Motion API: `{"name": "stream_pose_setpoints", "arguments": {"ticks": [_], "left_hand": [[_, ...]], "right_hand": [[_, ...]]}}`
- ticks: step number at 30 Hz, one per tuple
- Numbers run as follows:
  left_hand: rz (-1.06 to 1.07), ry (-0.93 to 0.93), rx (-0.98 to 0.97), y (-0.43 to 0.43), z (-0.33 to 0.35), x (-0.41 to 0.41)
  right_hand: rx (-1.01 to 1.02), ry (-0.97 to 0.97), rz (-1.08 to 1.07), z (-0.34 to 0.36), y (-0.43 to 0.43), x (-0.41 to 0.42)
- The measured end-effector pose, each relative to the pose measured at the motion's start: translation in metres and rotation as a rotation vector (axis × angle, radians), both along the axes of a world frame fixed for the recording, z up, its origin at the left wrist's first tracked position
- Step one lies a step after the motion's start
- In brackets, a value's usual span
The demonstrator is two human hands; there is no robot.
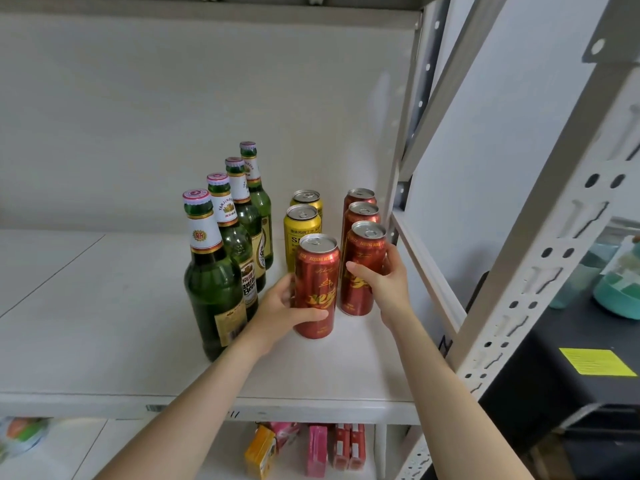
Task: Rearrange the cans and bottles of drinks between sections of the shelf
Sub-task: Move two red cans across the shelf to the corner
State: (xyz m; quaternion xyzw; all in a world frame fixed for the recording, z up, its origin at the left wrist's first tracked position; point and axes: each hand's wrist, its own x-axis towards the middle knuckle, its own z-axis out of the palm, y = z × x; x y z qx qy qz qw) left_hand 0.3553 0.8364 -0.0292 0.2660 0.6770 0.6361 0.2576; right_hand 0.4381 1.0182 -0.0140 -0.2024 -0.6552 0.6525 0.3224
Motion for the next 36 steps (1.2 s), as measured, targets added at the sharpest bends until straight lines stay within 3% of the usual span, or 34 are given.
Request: {"name": "stream_pose_setpoints", "arguments": {"ticks": [16, 36], "left_hand": [[-0.003, 0.040, -0.031, -0.007, -0.007, -0.004], [-0.115, 0.008, -0.046, 0.014, -0.001, 0.050]], "right_hand": [[0.031, -0.085, -0.033, -0.002, -0.002, 0.009], [-0.073, -0.149, -0.019, -0.018, -0.059, 0.127]]}}
